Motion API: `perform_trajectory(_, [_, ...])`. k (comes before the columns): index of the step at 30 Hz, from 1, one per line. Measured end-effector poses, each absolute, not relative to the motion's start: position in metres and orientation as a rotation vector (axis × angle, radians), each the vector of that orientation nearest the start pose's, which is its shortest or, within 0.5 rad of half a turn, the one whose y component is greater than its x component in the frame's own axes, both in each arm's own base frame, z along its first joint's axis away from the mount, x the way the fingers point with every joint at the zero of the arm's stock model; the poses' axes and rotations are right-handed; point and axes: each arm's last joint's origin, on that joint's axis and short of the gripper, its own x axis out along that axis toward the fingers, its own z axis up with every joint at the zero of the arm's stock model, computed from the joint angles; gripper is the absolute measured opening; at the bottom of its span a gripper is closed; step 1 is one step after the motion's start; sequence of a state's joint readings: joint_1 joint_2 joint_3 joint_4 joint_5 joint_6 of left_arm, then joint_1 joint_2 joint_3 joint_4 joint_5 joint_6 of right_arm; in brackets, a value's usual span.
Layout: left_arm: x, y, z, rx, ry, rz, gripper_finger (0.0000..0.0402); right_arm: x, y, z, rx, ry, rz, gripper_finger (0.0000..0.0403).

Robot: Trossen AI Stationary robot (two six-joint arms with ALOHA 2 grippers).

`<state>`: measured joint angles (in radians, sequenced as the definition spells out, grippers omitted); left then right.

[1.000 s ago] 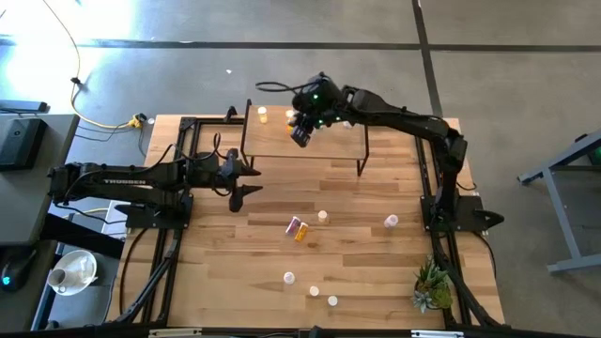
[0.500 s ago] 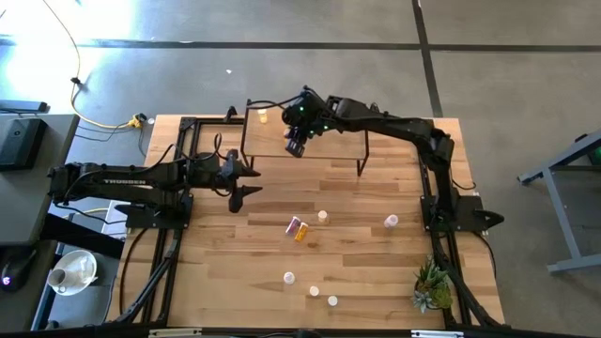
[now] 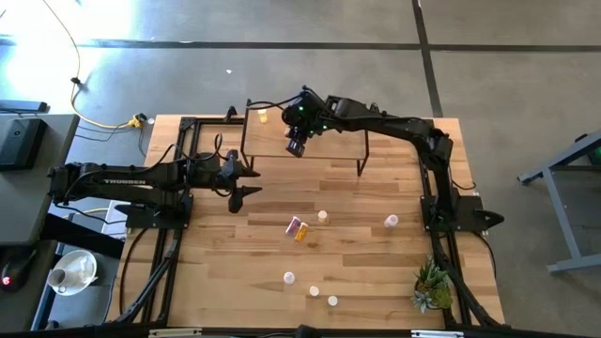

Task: Pick and place medicine bottles onto shelf by color
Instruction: Put the left orange pill bottle on the shelf aligned with the orange pill bottle

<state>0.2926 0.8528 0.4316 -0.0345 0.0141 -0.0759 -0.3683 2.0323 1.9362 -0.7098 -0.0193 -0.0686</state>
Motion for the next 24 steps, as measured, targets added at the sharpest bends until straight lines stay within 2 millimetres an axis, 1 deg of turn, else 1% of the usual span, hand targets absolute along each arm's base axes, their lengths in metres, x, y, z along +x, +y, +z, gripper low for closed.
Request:
perform_trajectory(7, [0.1737,0.0519,0.2144,-0.144,0.441,0.29,0.0215,0.4231,-0.165,0.3063,0.094,0.805,-0.305,0.0104])
perform_trajectory(15, [0.1737,0.0519,0.2144,-0.144,0.441,0.291,0.0215,0.4233,-0.1653,0.3056,0.092,0.807,-0.304,0.0133])
perform_trajectory(24, [0.1737,0.0519,0.2143,-0.144,0.442,0.29,0.0215,0.4238,-0.1664,0.3052,0.08,0.807,-0.336,0.015])
